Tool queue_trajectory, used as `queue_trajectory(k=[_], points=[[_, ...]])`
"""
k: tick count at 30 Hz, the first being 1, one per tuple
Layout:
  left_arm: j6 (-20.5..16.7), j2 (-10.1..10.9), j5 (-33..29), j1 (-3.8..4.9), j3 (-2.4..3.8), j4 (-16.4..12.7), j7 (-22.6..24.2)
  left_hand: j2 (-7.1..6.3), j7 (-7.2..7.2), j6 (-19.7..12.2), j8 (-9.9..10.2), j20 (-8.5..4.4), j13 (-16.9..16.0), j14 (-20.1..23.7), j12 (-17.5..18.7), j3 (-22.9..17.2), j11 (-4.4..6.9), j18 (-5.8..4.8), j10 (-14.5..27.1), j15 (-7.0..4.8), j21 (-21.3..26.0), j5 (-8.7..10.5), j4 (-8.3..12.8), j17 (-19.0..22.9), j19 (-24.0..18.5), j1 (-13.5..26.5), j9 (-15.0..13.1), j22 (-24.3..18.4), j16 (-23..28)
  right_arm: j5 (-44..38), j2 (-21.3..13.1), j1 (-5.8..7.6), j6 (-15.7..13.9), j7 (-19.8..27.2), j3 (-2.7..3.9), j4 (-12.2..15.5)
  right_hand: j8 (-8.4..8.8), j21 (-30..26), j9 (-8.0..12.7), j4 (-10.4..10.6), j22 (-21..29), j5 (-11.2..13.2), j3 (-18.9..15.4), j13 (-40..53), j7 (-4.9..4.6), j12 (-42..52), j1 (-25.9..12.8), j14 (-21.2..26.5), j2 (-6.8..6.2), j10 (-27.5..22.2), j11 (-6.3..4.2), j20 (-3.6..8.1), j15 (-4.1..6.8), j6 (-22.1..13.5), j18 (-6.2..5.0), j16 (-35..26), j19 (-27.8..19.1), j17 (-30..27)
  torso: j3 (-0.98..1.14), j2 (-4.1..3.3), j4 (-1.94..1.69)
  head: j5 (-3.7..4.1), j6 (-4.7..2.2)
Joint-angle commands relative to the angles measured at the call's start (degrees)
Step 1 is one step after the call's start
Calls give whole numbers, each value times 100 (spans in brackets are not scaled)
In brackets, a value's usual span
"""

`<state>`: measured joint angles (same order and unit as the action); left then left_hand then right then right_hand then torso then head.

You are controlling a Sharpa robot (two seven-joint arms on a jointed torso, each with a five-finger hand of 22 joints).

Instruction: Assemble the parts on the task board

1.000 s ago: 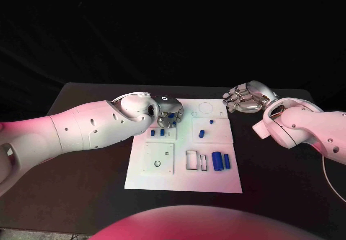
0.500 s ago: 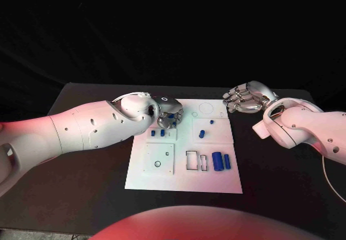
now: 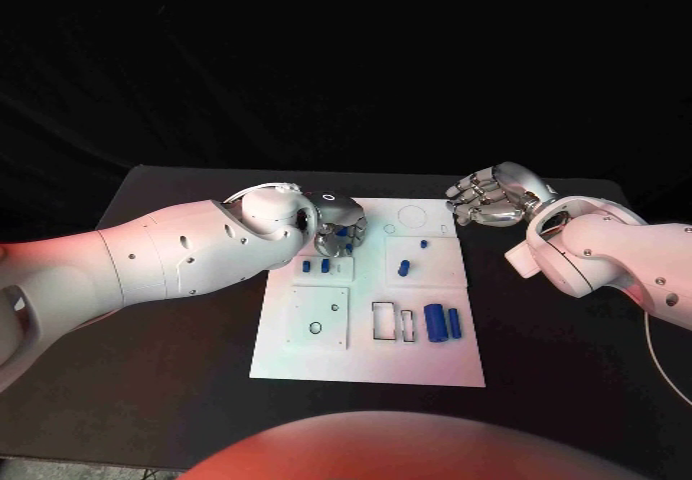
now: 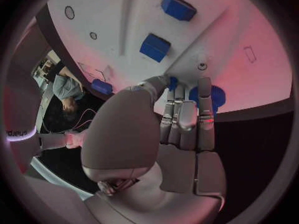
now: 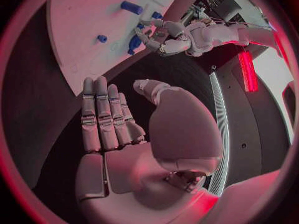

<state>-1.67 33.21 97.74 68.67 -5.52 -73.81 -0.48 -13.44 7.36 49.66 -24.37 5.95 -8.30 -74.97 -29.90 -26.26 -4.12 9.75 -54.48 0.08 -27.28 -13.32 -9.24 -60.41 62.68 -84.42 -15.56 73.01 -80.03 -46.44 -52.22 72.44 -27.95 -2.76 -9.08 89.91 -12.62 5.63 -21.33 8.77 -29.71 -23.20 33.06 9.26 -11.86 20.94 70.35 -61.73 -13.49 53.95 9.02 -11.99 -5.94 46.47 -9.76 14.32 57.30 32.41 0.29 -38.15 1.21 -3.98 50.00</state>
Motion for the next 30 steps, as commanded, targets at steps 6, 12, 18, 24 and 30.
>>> queue_trajectory(k=[6, 12, 18, 24, 30], points=[[199, 16, -95, -18, -17, 6, -46, 201, 35, 199, -12, 40, -20, -172, -25, -135, 1, 35, -266, 20, -188, 123, 200, -210, 66, -54, -81, 148, -154, -18, 8, -9, 45, 47, 0, -2, -7, -19, 5, -33, 5, -37, -12, -10, -92, -18, -16, 5, 24, -18, 24, -30, -18, -36, -63, -30, -1, -5, 1, -1, 3, -3, 0], [92, 17, -171, -19, -17, 3, -2, 319, 21, 366, -24, 16, -26, -279, -6, -228, 35, 11, -423, -14, -456, 195, 336, -323, 186, -91, -141, 309, -225, -18, 10, -12, 49, 48, 0, -3, -9, -22, 6, -34, 10, -41, -13, -14, -92, -18, -18, 5, 24, -19, 24, -31, -19, -35, -63, -32, 0, -6, 2, 0, 1, -1, 0], [-13, 17, -219, -19, -17, 5, 37, 417, -6, 526, -13, -9, -32, -365, 33, -305, 74, -11, -565, -38, -666, 300, 474, -418, 263, -81, -202, 425, -272, -18, 14, -14, 50, 49, 0, -5, -9, -22, 6, -34, 10, -41, -13, -14, -92, -18, -18, 5, 24, -19, 24, -31, -19, -35, -63, -32, 0, -6, 1, 1, 2, -5, 0], [-121, 41, -240, -21, -15, -13, 63, 416, -12, 556, -1, -16, -35, -385, 47, -315, 82, -17, -599, -45, -718, 317, 511, -439, 282, -69, -215, 439, -284, -18, 16, -16, 50, 51, 0, -6, -9, -22, 6, -34, 10, -41, -13, -14, -92, -18, -18, 5, 24, -19, 24, -31, -19, -35, -63, -32, 0, -6, 1, 0, 3, -17, 0], [-217, 164, -280, -31, 53, -172, 95, 385, -6, 544, 39, -15, -30, -376, 82, -312, 71, -20, -605, -39, -722, 323, 531, -406, 275, -20, -219, 437, -277, -18, 15, -20, 51, 53, 0, -5, -9, -22, 6, -34, 10, -41, -13, -14, -92, -18, -18, 5, 24, -19, 24, -31, -19, -35, -63, -32, 0, -6, -2, 0, 2, -35, 0]])
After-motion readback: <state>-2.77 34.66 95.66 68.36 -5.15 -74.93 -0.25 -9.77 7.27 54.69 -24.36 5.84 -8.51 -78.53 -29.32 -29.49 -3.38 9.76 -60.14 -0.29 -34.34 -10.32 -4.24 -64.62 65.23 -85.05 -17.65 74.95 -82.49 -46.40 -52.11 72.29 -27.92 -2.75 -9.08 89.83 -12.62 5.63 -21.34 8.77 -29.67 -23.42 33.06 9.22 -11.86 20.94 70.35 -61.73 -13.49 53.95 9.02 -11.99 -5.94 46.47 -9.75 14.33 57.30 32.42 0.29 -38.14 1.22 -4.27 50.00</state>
